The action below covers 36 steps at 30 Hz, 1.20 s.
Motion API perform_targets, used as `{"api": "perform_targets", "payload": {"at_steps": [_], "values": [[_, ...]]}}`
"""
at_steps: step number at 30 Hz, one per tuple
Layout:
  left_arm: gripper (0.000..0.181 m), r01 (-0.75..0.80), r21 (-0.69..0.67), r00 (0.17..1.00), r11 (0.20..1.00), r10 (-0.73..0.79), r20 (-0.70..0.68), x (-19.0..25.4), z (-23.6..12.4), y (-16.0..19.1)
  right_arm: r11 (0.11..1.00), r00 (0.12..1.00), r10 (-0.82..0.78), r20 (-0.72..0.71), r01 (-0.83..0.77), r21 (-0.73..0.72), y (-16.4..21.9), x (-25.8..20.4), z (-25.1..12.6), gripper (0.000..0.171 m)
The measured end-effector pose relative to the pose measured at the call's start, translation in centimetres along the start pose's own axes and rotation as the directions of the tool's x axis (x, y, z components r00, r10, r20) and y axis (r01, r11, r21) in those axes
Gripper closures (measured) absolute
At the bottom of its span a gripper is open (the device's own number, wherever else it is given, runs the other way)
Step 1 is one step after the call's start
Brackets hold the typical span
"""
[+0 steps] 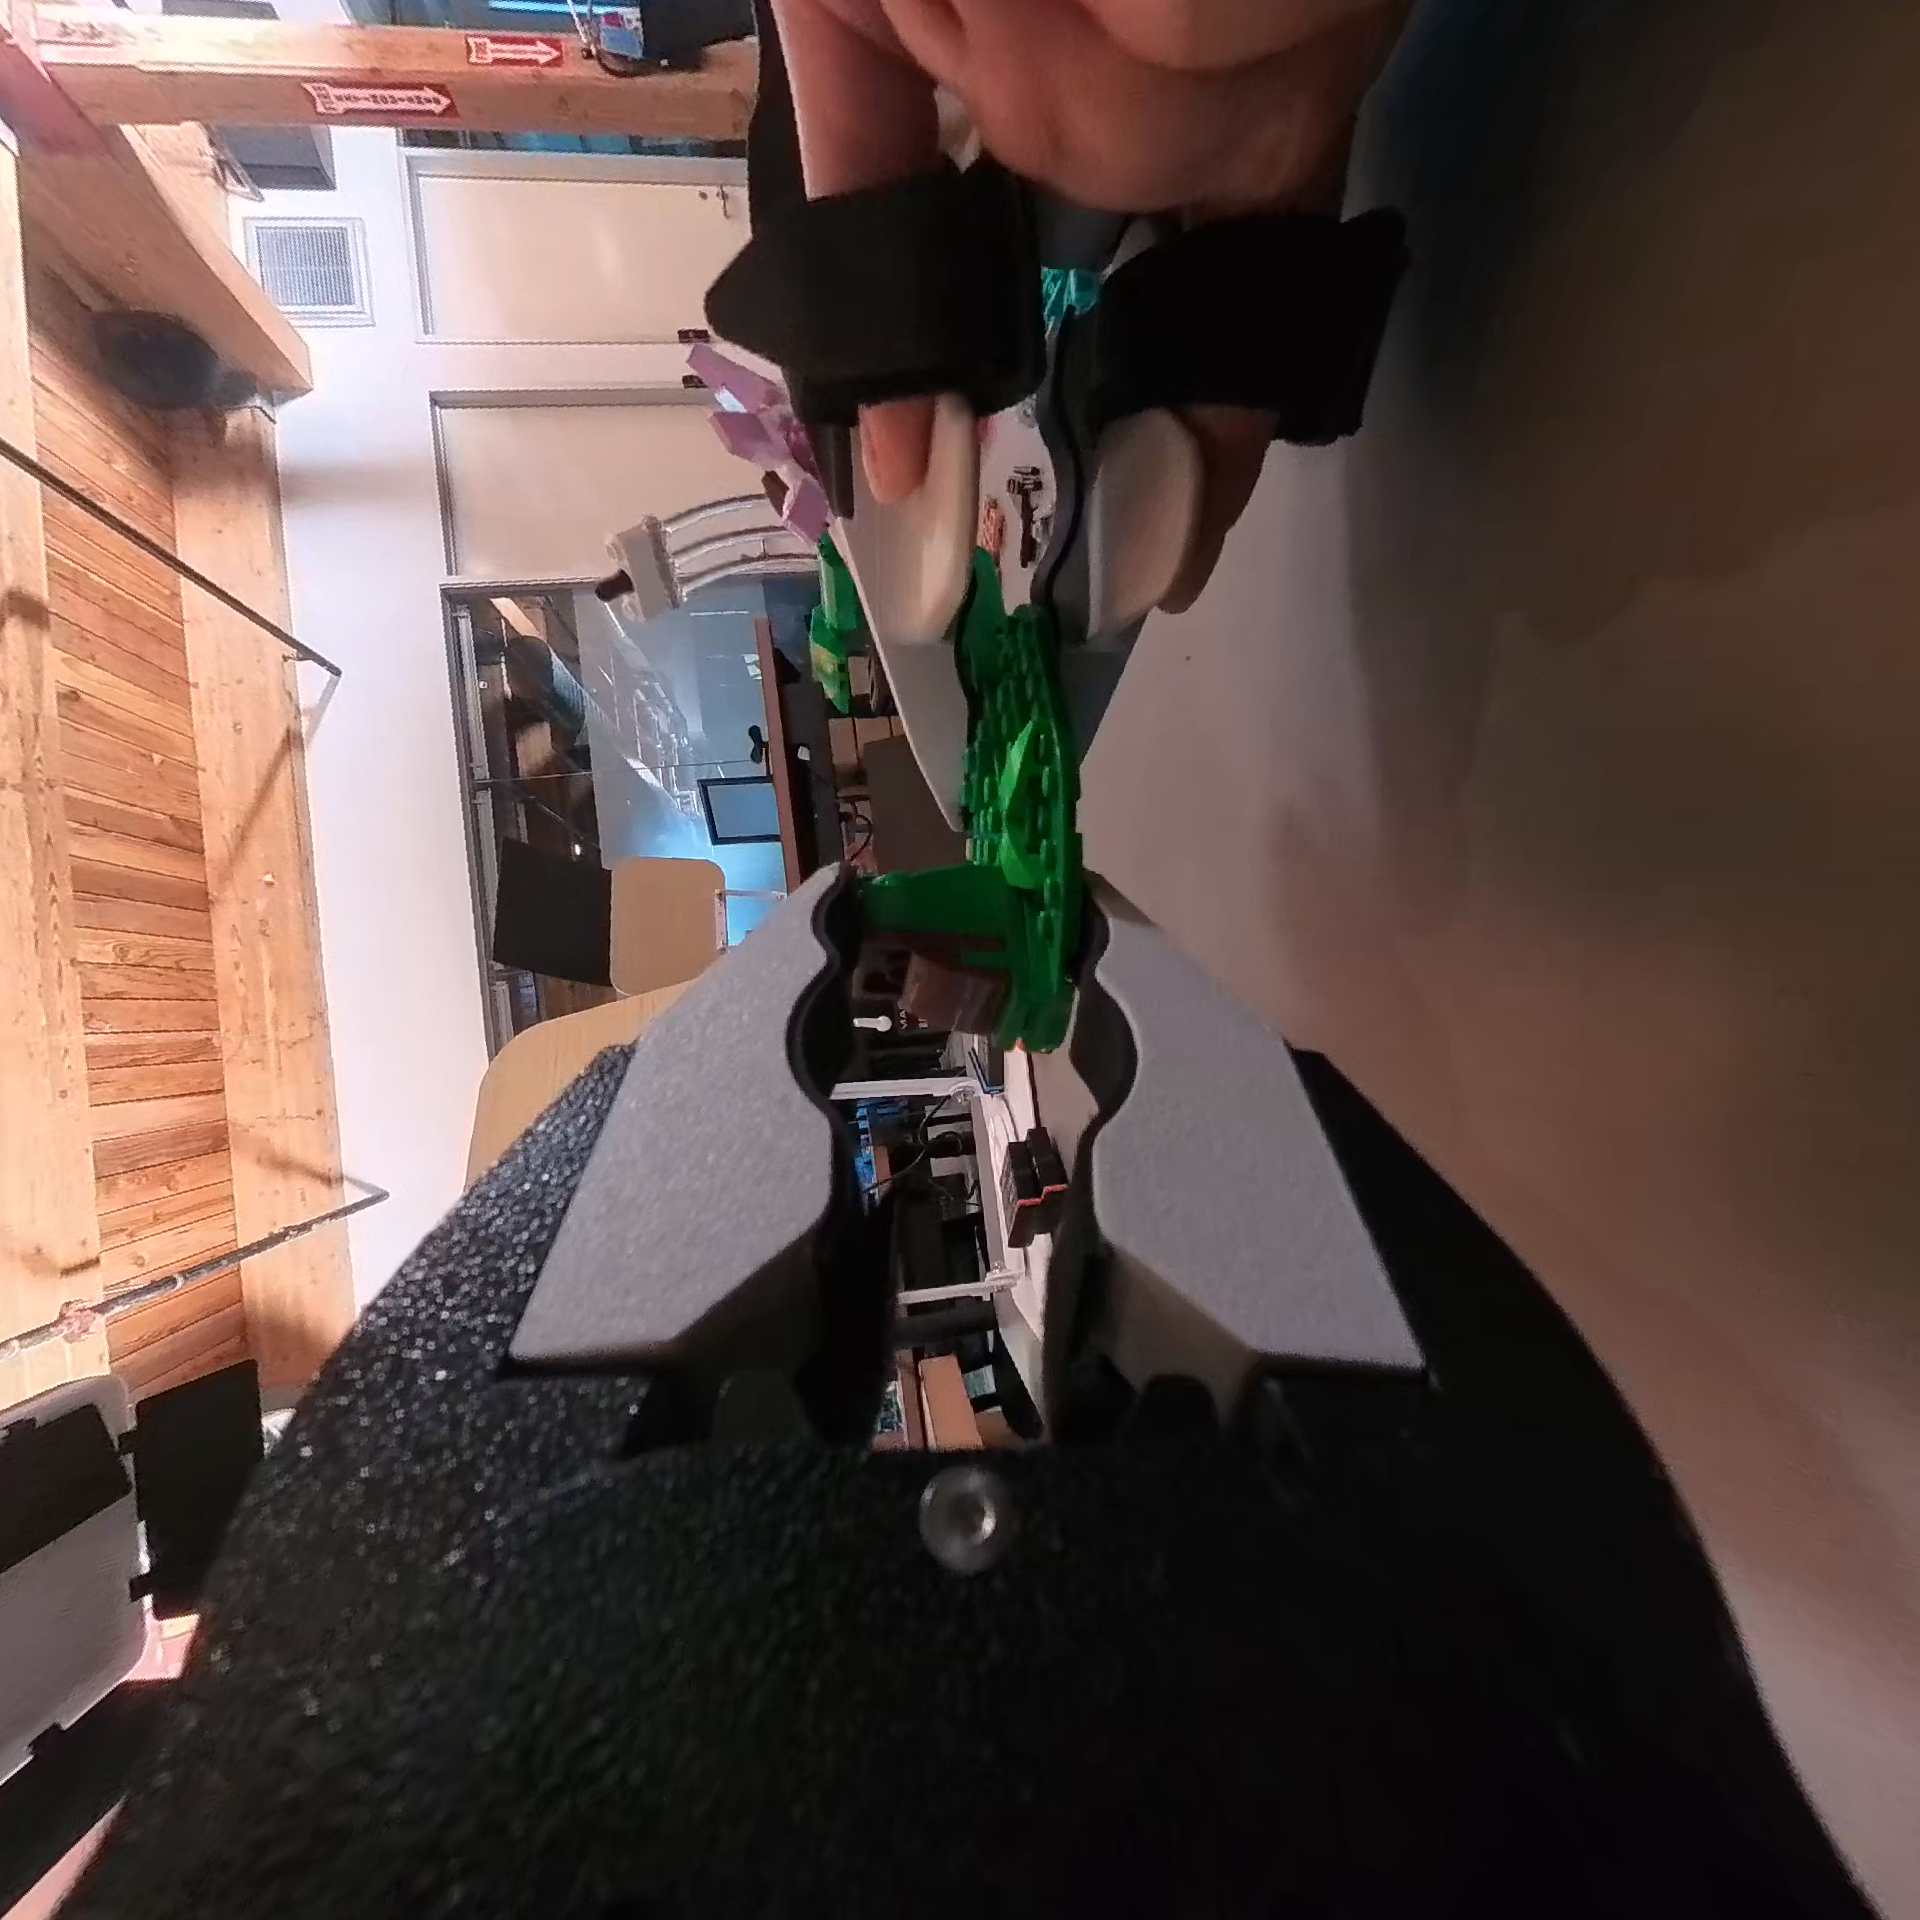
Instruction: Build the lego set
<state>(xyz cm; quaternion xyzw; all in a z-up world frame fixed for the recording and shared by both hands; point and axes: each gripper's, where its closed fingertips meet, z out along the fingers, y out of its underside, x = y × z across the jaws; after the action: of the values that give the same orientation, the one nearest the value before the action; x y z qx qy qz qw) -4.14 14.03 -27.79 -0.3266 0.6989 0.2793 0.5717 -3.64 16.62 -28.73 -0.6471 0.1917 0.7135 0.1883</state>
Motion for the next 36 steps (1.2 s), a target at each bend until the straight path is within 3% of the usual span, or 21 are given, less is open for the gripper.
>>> {"api": "perform_targets", "payload": {"at_steps": [5, 9, 12, 14, 16, 21, 25, 29, 34, 36], "values": [[0.145, 0.007, -0.005, 1.000, 1.000, -0.007, -0.004, 0.1, 0.0, 0.0, 1.000, 1.000, 0.003, -0.008, -0.003, 0.000, 0.0, 0.2, 0.0, 0.161], [0.141, 0.101, 0.000, 0.994, 0.995, -0.101, -0.045, 0.3, 0.1, 0.2, 1.000, 1.000, -0.006, -0.004, 0.006, -0.010, -0.2, 0.2, 0.4, 0.161], [0.111, 0.225, -0.074, 0.971, 0.971, -0.230, -0.063, 0.9, 0.1, 1.8, 0.998, 0.998, -0.057, -0.004, 0.057, -0.020, -1.1, -0.4, 0.8, 0.161], [0.103, 0.371, -0.079, 0.922, 0.925, -0.378, -0.088, 1.2, -0.5, 2.2, 0.997, 0.997, -0.080, -0.002, 0.080, -0.012, -1.9, -0.8, 0.8, 0.161], [0.102, 0.426, -0.076, 0.901, 0.902, -0.430, -0.059, 0.6, -1.1, 2.6, 0.998, 0.998, -0.053, 0.033, 0.054, -0.026, -2.1, -1.5, 1.0, 0.161], [0.140, 0.248, -0.009, 0.965, 0.969, -0.246, 0.091, -1.8, -2.4, 1.8, 0.978, 0.982, 0.102, 0.161, -0.070, -0.196, -0.4, -3.6, 2.0, 0.161], [0.149, 0.223, 0.026, 0.963, 0.974, -0.224, 0.148, -3.4, -3.4, 1.3, 0.963, 0.975, 0.120, 0.189, -0.068, -0.259, 0.2, -4.6, 2.2, 0.161], [0.159, 0.103, 0.056, 0.981, 0.993, -0.111, 0.159, -3.9, -4.1, 0.4, 0.956, 0.974, 0.129, 0.188, -0.072, -0.285, 0.4, -4.9, 2.3, 0.161], [0.162, 0.000, 0.018, 0.987, 1.000, -0.003, 0.160, -3.8, -4.2, 0.8, 0.951, 0.973, 0.136, 0.185, -0.075, -0.301, 0.7, -4.9, 2.3, 0.161], [0.173, -0.024, 0.017, 0.985, 1.000, 0.021, 0.171, -4.1, -4.3, 0.7, 0.950, 0.975, 0.131, 0.180, -0.072, -0.303, 0.8, -4.8, 2.3, 0.161]]}}
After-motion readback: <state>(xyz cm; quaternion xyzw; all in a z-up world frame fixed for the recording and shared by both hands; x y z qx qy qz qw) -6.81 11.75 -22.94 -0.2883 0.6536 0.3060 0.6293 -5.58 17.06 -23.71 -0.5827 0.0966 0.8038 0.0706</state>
